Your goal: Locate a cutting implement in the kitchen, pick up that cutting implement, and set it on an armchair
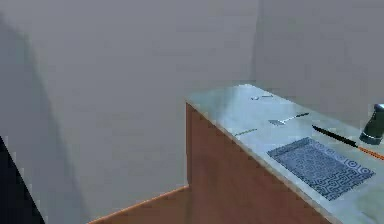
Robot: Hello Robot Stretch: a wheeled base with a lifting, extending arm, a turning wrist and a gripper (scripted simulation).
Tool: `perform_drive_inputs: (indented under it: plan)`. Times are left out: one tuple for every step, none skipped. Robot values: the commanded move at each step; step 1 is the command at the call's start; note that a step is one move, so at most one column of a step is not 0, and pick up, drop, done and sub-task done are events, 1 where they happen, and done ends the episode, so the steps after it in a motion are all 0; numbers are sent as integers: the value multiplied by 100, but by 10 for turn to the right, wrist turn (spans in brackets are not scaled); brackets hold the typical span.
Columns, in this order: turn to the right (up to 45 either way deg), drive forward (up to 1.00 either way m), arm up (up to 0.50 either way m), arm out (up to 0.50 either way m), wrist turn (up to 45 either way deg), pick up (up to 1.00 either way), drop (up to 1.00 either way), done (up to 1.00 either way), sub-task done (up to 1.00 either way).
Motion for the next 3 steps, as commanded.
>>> perform_drive_inputs:
  plan:
    - [450, 0, 0, 0, 0, 0, 0, 0, 0]
    - [60, 0, 0, 0, 0, 0, 0, 0, 0]
    - [0, 30, 0, 0, 0, 0, 0, 0, 0]
